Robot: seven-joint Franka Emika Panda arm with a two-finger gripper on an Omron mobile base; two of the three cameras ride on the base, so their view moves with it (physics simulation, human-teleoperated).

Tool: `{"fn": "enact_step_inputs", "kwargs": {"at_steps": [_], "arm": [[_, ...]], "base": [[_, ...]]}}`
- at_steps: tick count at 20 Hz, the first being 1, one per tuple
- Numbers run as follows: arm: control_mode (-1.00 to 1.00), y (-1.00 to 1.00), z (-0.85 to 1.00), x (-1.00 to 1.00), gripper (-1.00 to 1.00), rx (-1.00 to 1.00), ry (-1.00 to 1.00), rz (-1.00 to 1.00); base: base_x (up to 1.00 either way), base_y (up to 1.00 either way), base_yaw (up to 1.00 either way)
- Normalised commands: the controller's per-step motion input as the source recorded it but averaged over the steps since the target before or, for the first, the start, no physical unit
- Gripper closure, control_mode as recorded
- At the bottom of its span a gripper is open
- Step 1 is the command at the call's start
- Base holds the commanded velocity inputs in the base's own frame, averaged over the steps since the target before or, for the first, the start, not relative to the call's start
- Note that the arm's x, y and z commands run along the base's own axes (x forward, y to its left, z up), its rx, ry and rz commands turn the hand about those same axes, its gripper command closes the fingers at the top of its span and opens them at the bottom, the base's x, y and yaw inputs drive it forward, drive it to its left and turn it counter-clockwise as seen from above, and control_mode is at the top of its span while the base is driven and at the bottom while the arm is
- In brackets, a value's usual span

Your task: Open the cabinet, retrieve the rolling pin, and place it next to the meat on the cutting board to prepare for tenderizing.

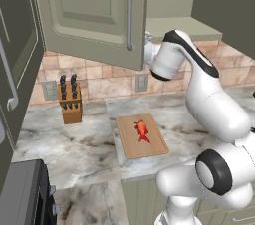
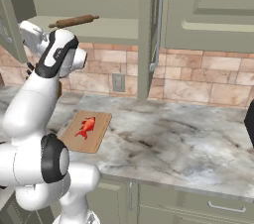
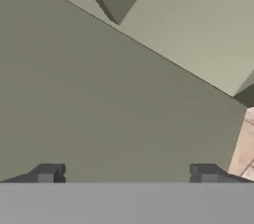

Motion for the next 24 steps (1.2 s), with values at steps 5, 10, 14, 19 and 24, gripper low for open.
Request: {"fn": "enact_step_inputs", "kwargs": {"at_steps": [5, 10, 14, 19, 24], "arm": [[-1.0, 0.71, 0.0, -0.72, -1.0, -0.05, -0.13, 0.13], [-1.0, 0.74, 0.0, -0.68, -1.0, -0.06, -0.11, 0.11], [-1.0, 0.67, -0.03, -0.37, -1.0, -0.04, -0.04, 0.06], [-1.0, 0.53, -0.08, -0.04, -1.0, -0.02, 0.01, 0.01], [-1.0, 0.33, -0.15, 0.0, -1.0, -0.02, 0.09, 0.01]], "base": [[0.0, 0.0, 0.0], [0.0, 0.0, 0.0], [0.0, 0.0, 0.0], [0.0, 0.0, 0.0], [0.0, 0.0, 0.0]]}}
